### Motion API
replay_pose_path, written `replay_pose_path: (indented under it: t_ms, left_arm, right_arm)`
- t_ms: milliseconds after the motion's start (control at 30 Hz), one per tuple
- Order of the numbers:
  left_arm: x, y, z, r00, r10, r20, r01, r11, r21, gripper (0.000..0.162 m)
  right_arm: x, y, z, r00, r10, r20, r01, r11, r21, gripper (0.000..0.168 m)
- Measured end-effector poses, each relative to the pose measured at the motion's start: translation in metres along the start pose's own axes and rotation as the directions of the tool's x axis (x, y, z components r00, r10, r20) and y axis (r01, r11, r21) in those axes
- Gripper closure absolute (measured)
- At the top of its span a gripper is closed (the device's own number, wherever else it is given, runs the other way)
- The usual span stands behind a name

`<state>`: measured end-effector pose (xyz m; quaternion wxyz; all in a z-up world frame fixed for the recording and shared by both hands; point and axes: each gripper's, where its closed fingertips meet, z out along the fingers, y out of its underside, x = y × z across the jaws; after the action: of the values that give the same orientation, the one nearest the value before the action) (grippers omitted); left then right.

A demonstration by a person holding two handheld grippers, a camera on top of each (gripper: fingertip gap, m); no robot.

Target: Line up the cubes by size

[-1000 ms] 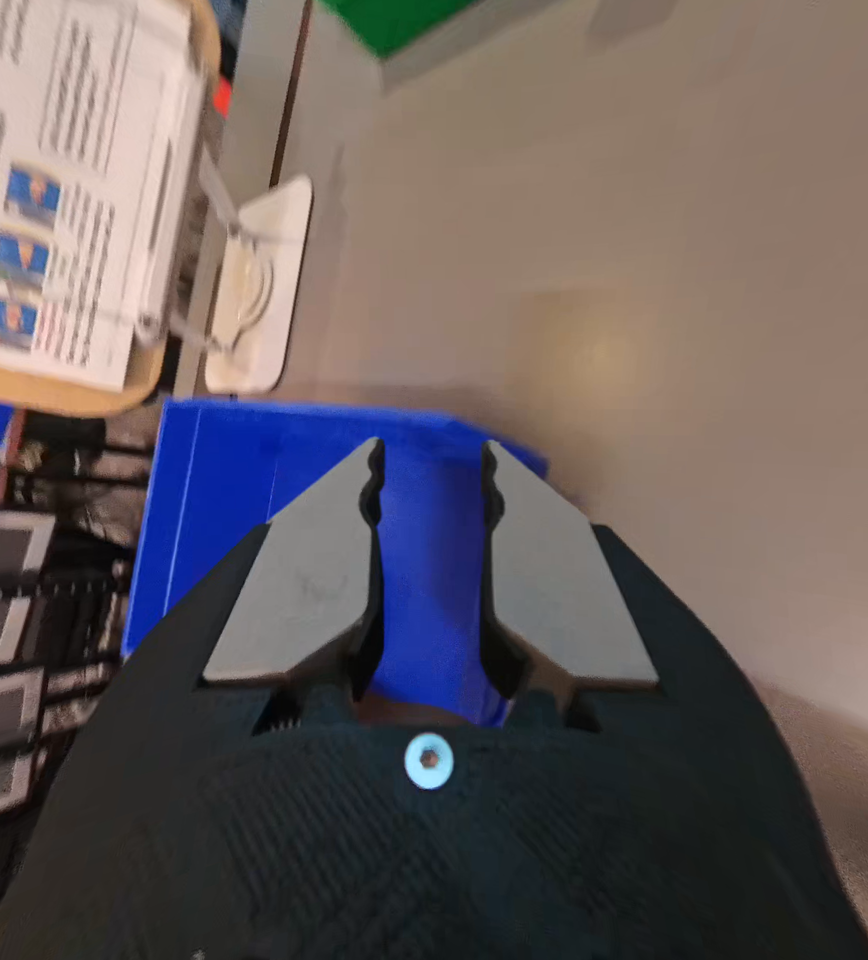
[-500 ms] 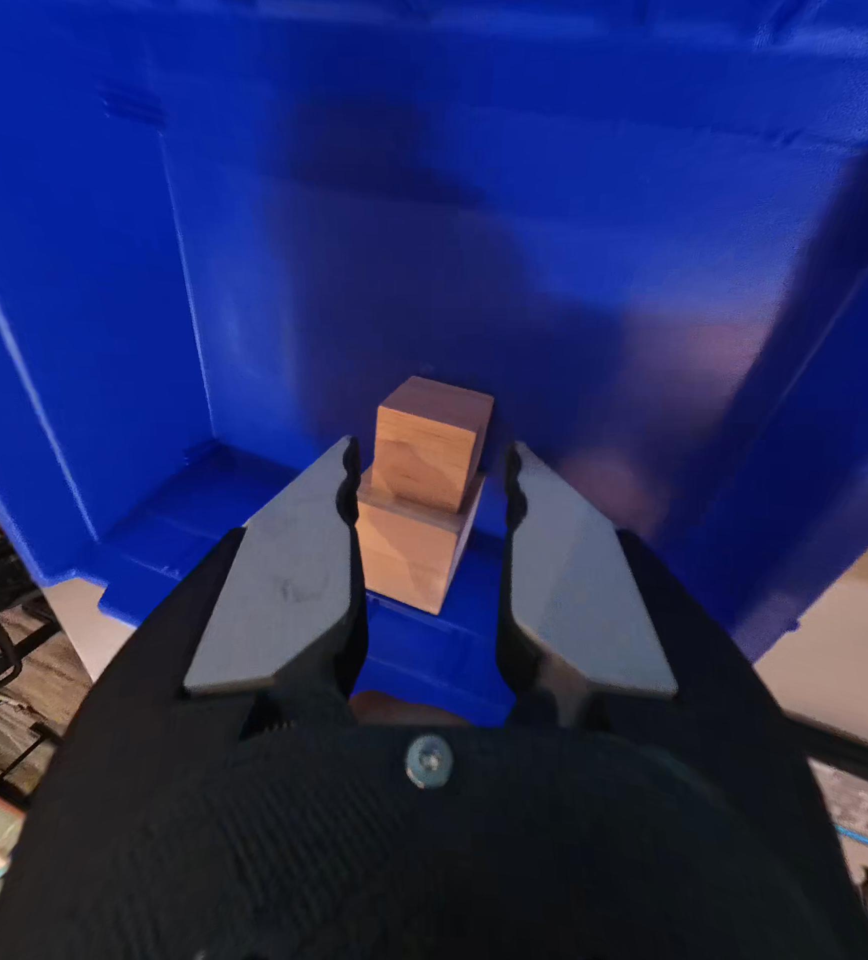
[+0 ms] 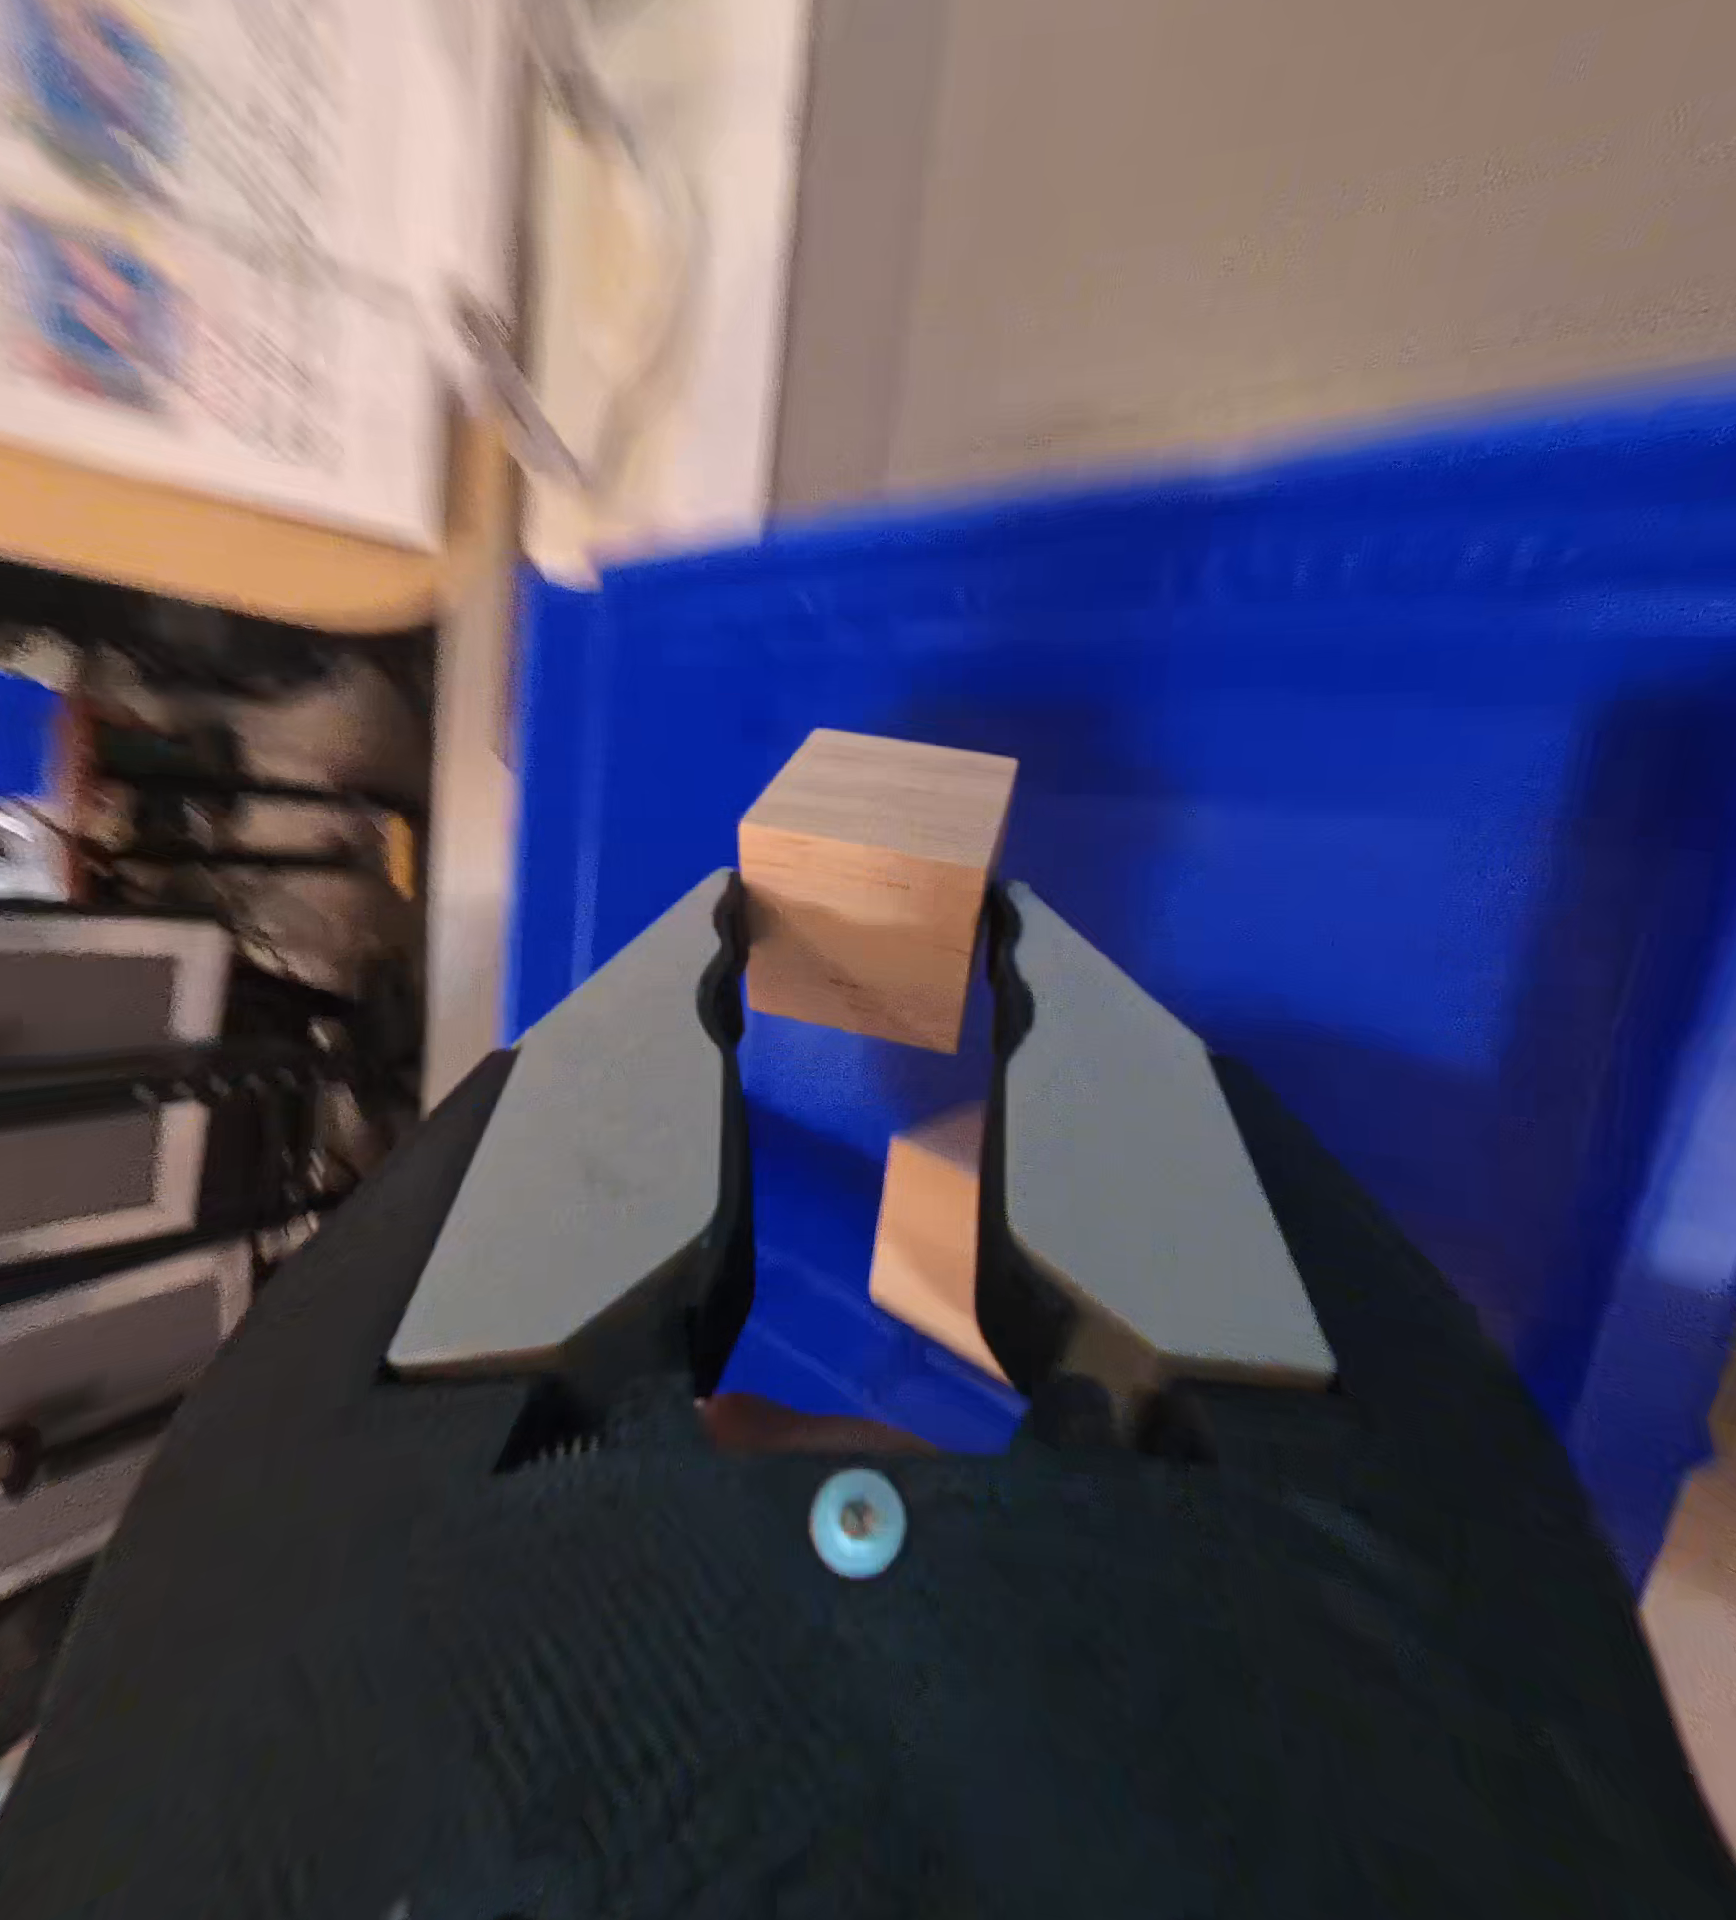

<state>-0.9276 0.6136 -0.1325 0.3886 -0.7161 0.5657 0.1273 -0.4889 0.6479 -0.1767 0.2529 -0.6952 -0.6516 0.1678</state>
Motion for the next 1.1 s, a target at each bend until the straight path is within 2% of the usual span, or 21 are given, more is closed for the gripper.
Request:
replay_pose_path:
  t_ms: [100,133,200,267,333,433,533,667,800,900,1000,1100]
  left_arm:
    - [0.000,-0.083,-0.041,0.991,-0.034,0.127,-0.012,0.941,0.338,0.117]
    - [0.004,-0.110,-0.054,0.986,-0.034,0.161,-0.038,0.904,0.426,0.117]
    - [0.021,-0.161,-0.072,0.978,-0.024,0.206,-0.098,0.824,0.558,0.118]
    - [0.041,-0.203,-0.080,0.967,0.007,0.254,-0.172,0.756,0.632,0.118]
    - [0.060,-0.238,-0.082,0.962,0.025,0.274,-0.212,0.699,0.683,0.118]
    - [0.081,-0.274,-0.078,0.956,0.035,0.290,-0.243,0.646,0.724,0.118]
    - [0.091,-0.296,-0.074,0.956,0.024,0.291,-0.244,0.614,0.751,0.118]
    - [0.097,-0.308,-0.071,0.955,0.016,0.296,-0.245,0.607,0.756,0.118]
    - [0.095,-0.299,-0.061,0.950,0.006,0.311,-0.233,0.677,0.698,0.126]
    - [0.087,-0.270,-0.064,0.956,-0.046,0.290,-0.167,0.729,0.664,0.135]
    - [0.089,-0.227,-0.061,0.969,-0.066,0.238,-0.094,0.792,0.604,0.138]
    - [0.092,-0.189,-0.055,0.965,-0.063,0.256,-0.083,0.849,0.521,0.137]
  right_arm:
    - [-0.004,-0.041,-0.024,0.997,0.077,-0.005,-0.074,0.973,0.218,0.111]
    - [-0.012,-0.062,-0.031,0.994,0.106,0.041,-0.113,0.945,0.308,0.112]
    - [-0.040,-0.108,-0.046,0.966,0.134,0.220,-0.225,0.857,0.463,0.107]
    - [-0.075,-0.152,-0.058,0.895,0.108,0.433,-0.353,0.766,0.537,0.100]
    - [-0.102,-0.185,-0.063,0.829,0.073,0.554,-0.434,0.708,0.557,0.092]
    - [-0.133,-0.217,-0.059,0.776,0.027,0.630,-0.471,0.690,0.550,0.086]
    - [-0.152,-0.232,-0.049,0.759,0.013,0.652,-0.469,0.704,0.533,0.088]
    - [-0.154,-0.231,-0.049,0.766,0.003,0.642,-0.458,0.703,0.543,0.124]
    - [-0.138,-0.211,-0.058,0.843,0.009,0.537,-0.367,0.739,0.564,0.125]
    - [-0.095,-0.169,-0.068,0.947,0.048,0.317,-0.218,0.822,0.526,0.125]
    - [-0.035,-0.099,-0.064,0.998,0.056,0.011,-0.057,0.954,0.293,0.125]
    - [-0.005,-0.032,-0.048,0.994,-0.045,-0.096,0.044,0.999,-0.014,0.125]
